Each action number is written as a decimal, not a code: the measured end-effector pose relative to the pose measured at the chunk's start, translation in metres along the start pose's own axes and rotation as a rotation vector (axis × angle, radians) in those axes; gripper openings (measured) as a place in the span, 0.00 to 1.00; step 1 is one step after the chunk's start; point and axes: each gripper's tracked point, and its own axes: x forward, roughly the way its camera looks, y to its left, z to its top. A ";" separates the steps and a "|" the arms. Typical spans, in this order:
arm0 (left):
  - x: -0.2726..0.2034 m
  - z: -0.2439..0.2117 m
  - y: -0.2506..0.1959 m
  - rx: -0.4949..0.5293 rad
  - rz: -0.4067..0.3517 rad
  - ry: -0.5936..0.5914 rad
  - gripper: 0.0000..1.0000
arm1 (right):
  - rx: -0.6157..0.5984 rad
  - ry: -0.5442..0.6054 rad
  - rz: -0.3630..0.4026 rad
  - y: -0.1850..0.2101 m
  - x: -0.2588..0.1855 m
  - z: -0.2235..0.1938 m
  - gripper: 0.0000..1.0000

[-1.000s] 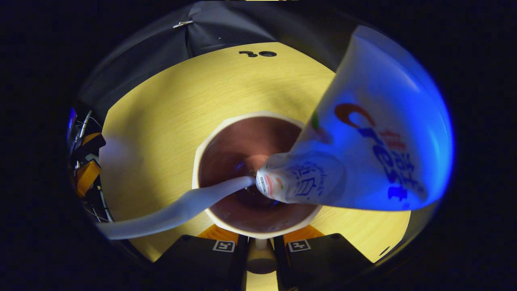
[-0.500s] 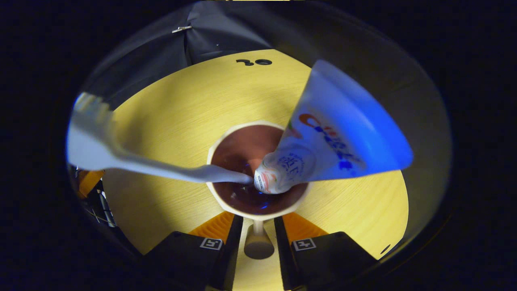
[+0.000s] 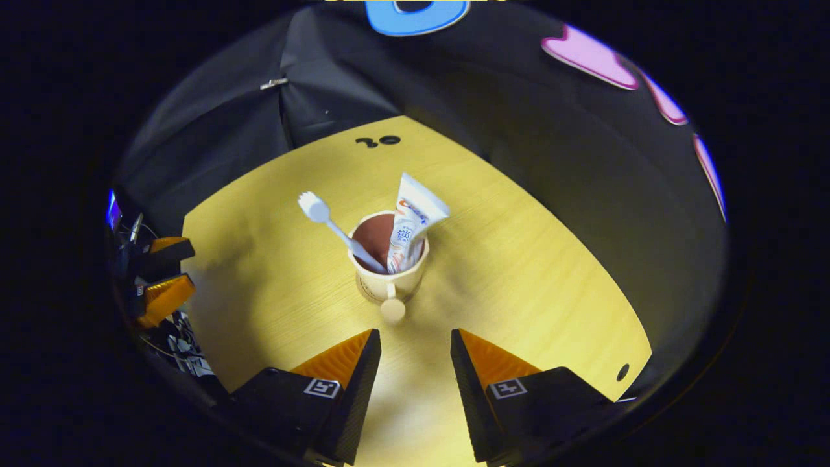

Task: Put the toothbrush and toothpaste on the desktop into the cup, then pick up the cup and place it on the coaster on the desktop.

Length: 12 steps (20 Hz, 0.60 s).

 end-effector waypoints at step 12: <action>-0.017 0.046 -0.105 0.141 -0.106 0.016 0.82 | 0.294 -0.074 0.023 0.034 -0.139 -0.084 0.82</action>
